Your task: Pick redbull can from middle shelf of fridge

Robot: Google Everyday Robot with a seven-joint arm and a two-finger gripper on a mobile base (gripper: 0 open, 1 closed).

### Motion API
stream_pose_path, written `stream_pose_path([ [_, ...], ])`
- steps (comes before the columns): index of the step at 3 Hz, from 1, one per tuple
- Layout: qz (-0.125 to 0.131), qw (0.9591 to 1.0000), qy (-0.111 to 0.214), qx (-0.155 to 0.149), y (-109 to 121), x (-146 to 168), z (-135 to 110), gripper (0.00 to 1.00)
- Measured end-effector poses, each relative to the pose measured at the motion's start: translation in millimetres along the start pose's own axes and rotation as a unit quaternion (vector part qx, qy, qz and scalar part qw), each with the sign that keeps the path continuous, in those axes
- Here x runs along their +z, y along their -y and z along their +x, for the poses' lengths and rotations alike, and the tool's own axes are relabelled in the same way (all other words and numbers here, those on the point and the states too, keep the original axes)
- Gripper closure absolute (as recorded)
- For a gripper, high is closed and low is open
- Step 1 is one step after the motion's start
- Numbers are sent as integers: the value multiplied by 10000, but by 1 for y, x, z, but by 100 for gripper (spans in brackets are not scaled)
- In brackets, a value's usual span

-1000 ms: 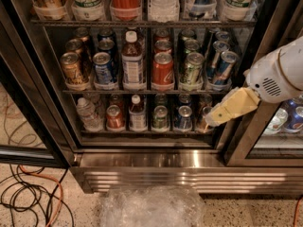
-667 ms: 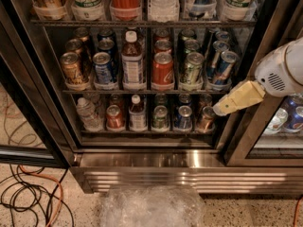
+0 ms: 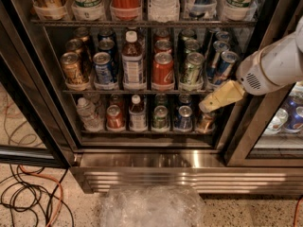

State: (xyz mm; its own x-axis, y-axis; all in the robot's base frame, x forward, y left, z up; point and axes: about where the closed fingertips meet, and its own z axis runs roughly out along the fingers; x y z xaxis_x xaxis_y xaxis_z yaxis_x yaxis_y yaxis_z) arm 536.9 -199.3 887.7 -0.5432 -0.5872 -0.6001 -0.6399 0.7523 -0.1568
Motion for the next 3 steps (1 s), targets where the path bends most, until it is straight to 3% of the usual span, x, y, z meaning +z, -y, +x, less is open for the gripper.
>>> stream_pose_path([
  [1, 3, 10000, 2, 7, 0, 0, 0, 0],
  [2, -201, 9997, 55, 89, -9, 29, -10, 0],
  [3, -75, 9998, 57, 178, -2, 40, -11, 0],
])
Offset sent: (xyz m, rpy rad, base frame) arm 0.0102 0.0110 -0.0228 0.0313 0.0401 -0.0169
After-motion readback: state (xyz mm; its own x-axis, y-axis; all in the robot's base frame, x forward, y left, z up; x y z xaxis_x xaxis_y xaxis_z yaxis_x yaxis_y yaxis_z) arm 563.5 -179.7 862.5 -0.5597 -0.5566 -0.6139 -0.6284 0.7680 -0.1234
